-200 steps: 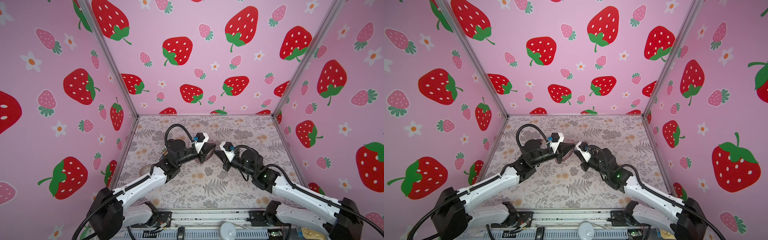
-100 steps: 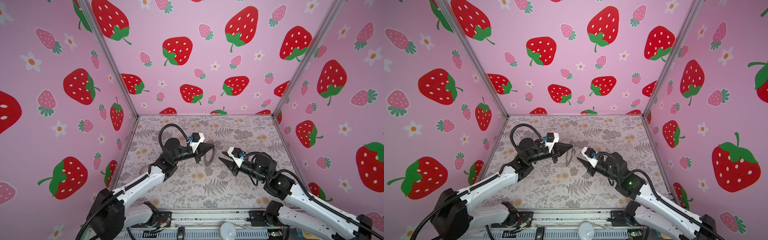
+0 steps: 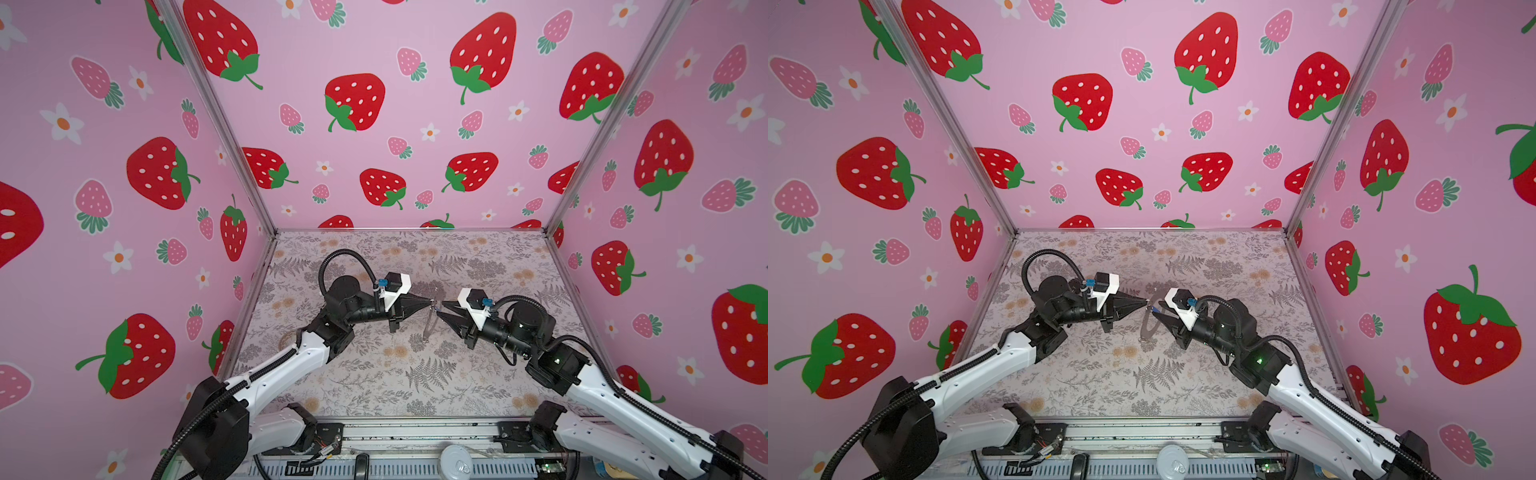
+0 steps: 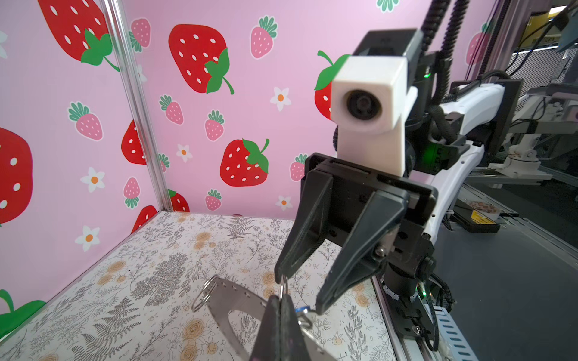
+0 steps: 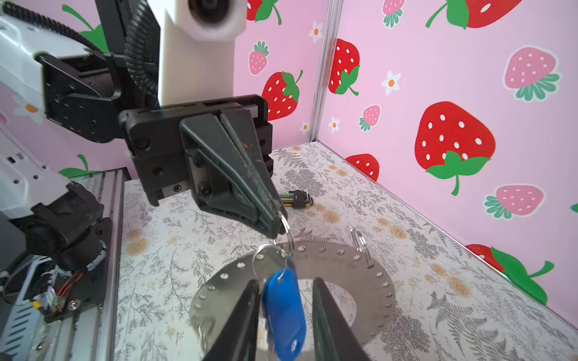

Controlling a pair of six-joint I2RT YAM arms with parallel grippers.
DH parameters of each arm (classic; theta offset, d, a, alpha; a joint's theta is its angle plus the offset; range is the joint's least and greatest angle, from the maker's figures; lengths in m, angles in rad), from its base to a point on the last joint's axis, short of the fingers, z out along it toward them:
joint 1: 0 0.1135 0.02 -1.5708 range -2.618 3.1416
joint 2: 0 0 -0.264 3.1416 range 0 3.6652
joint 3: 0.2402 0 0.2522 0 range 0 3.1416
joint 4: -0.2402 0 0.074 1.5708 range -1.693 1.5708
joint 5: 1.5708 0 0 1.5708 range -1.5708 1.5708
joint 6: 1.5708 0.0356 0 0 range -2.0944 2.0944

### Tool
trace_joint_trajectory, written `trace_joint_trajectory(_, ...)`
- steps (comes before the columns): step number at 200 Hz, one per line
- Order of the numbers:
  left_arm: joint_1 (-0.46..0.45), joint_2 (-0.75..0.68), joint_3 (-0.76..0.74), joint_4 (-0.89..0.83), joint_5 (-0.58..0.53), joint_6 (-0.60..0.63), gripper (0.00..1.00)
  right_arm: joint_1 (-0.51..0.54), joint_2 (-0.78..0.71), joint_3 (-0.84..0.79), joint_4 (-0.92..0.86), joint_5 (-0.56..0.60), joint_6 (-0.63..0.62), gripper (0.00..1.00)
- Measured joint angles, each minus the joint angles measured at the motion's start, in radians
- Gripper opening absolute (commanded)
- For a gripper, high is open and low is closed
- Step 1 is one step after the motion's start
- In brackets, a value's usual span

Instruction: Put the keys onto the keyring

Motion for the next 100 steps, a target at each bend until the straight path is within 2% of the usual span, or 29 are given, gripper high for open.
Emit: trace_joint_trajectory(100, 0.000, -0.005, 0.000, -0.028, 0.050, 0.038, 0.00, -0.051, 0.038, 0.000, 0.069, -0.132, 0.075, 0.22)
